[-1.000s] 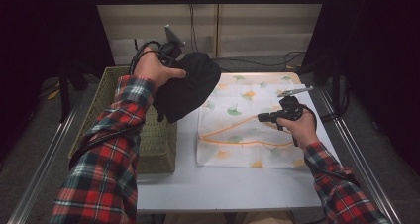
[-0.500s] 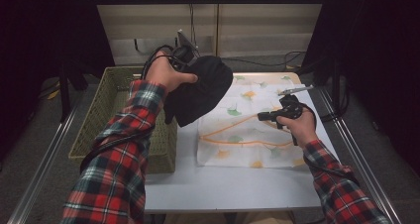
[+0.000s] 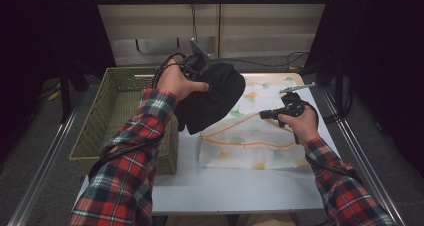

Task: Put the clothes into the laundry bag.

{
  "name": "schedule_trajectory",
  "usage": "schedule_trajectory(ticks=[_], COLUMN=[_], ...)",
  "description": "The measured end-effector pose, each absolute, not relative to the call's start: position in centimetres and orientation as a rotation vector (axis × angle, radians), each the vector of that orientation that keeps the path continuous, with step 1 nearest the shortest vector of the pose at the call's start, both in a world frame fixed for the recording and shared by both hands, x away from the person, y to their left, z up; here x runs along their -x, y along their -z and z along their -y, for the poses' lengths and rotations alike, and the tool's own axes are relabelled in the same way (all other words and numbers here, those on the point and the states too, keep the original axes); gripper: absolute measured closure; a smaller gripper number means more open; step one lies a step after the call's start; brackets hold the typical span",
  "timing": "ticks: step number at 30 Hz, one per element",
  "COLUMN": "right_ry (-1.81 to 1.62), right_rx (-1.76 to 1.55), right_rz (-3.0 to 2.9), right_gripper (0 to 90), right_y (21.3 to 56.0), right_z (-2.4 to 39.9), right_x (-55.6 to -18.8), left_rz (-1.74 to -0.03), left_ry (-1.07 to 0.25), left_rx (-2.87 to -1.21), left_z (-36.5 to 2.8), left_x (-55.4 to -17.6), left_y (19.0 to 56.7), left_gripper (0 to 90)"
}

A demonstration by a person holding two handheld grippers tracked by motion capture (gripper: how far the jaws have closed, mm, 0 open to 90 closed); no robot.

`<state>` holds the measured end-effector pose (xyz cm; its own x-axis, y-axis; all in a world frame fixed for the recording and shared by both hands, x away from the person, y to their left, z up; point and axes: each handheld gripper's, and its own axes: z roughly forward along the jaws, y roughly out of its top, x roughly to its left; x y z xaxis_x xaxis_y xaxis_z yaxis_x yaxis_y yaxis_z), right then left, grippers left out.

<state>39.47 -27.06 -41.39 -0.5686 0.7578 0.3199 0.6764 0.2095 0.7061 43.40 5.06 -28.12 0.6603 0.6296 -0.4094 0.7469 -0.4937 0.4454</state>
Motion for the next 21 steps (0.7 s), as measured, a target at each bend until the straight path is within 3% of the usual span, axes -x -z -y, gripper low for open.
schedule_trajectory(ticks=[21], right_ry=[-1.282], right_rx=[-1.417], right_rz=[-2.361], right_gripper=[90.0], right_y=[41.0], right_z=[26.3], right_x=[-40.2], left_rz=[-0.939], left_ry=[0.28], left_rx=[-2.331], left_z=[-4.0], left_x=[-41.7], left_y=[31.1], left_gripper=[59.8])
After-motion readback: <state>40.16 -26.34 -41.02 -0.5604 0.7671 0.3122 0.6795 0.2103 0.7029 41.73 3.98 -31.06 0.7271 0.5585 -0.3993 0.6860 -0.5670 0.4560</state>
